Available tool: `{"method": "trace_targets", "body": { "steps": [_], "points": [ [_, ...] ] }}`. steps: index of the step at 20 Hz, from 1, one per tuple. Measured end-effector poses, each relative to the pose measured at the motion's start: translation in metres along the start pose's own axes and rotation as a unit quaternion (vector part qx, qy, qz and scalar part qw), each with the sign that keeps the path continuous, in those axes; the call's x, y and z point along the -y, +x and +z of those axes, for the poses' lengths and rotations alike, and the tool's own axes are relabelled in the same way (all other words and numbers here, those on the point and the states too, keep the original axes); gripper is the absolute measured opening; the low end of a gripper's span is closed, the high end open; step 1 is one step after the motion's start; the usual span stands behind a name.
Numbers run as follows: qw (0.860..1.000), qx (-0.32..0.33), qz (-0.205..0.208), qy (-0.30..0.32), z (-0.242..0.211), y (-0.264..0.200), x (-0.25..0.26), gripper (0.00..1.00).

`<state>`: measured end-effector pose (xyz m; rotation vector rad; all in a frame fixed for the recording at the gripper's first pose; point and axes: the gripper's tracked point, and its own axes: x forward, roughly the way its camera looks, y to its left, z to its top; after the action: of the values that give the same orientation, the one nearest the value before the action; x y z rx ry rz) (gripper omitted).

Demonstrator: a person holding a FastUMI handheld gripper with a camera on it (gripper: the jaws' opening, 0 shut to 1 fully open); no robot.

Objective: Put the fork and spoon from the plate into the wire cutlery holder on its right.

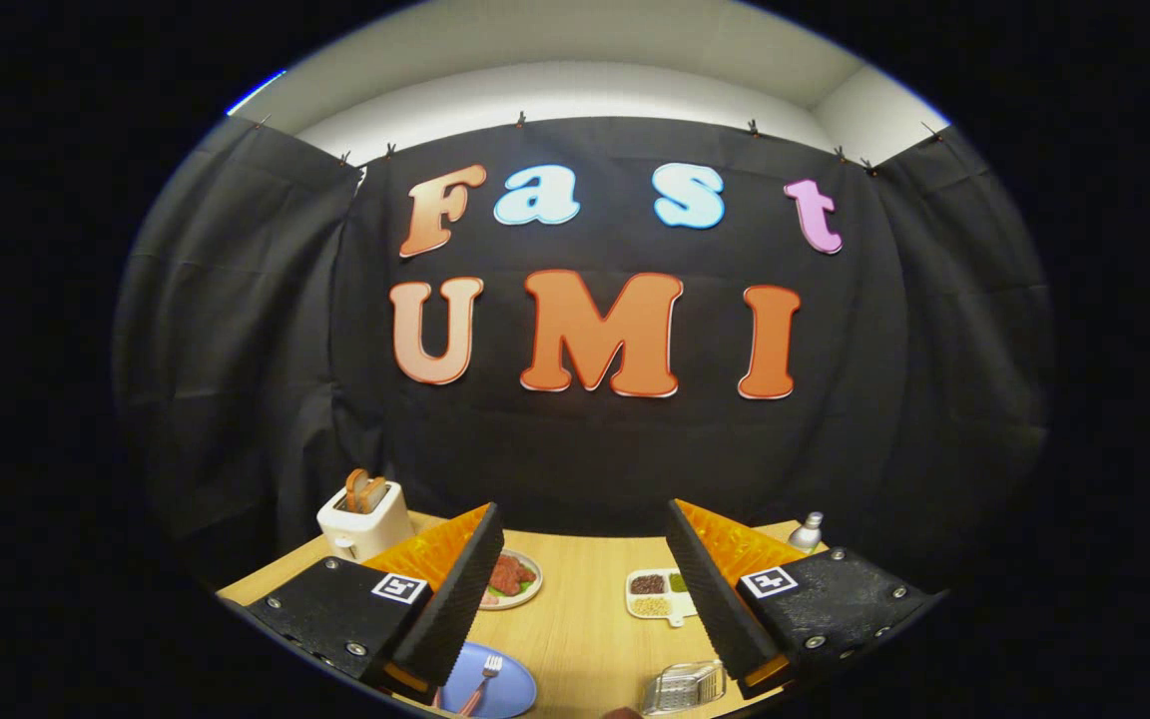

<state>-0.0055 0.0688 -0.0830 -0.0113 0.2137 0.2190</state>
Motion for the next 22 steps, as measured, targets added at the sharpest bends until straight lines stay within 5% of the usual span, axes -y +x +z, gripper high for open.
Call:
{"method": "trace_targets", "body": {
  "steps": [8,14,22],
  "points": [
    [0.977,-0.197,0.083,0.015,-0.125,0.015,-0.070,0.99],
    [0.929,-0.350,0.119,0.012,-0.230,-0.004,-0.105,0.94],
    [0.882,-0.457,0.116,-0.003,-0.298,-0.030,-0.116,0.79]
  ]
}}
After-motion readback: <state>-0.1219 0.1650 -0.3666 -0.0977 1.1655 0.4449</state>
